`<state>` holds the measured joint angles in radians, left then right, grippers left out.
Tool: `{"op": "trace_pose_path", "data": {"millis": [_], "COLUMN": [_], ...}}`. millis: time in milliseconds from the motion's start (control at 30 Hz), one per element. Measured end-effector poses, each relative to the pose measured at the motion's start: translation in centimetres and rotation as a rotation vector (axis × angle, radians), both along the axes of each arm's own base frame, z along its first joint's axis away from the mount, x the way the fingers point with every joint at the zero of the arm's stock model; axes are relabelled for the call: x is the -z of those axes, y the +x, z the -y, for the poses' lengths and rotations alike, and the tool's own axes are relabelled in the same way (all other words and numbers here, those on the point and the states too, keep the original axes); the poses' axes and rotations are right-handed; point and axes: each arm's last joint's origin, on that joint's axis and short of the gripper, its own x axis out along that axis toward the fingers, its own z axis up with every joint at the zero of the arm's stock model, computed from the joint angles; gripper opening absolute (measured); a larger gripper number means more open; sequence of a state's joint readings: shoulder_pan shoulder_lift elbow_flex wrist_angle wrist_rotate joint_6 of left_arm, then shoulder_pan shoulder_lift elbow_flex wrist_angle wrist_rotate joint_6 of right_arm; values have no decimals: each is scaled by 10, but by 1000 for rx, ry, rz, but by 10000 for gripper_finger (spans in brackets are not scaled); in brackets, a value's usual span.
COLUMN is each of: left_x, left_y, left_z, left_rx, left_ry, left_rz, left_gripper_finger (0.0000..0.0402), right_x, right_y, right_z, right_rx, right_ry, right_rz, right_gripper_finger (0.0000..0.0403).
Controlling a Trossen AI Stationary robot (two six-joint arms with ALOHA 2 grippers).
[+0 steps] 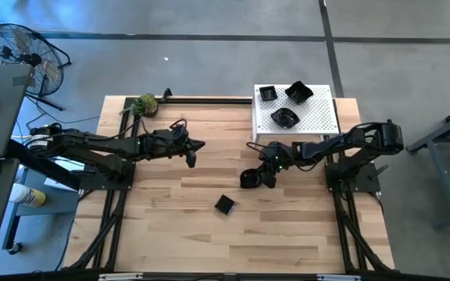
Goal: Pick & Place Mini shaped plates
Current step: Stack the leaf-shaped plate on top of the stacked leaf-shaped plates on the shelf
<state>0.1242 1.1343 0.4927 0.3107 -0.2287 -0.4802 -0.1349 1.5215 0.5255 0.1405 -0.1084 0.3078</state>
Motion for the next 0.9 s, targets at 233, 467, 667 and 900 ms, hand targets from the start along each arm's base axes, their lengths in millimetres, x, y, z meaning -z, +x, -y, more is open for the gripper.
{"op": "trace_pose_path", "data": {"millis": [233, 467, 667, 900], "left_x": [0, 0, 0, 0], "left_y": [0, 0, 0, 0], "left_z": [0, 0, 0, 0], "left_rx": [-2, -2, -1, -1], "left_ry": [0, 1, 1, 2], "left_rz": [0, 0, 0, 0], "left_gripper_finger": [3, 3, 3, 3], "right_x": [-1, -16, -54, -130], "right_y": [1, -1, -5, -24], "right_z": [0, -1, -6, -9], "right_rx": [14, 64, 96, 177], "right_ry": [31, 76, 164, 279], "right_rz": [11, 79, 232, 387], "right_gripper_finger": [4, 3, 7, 7]}}
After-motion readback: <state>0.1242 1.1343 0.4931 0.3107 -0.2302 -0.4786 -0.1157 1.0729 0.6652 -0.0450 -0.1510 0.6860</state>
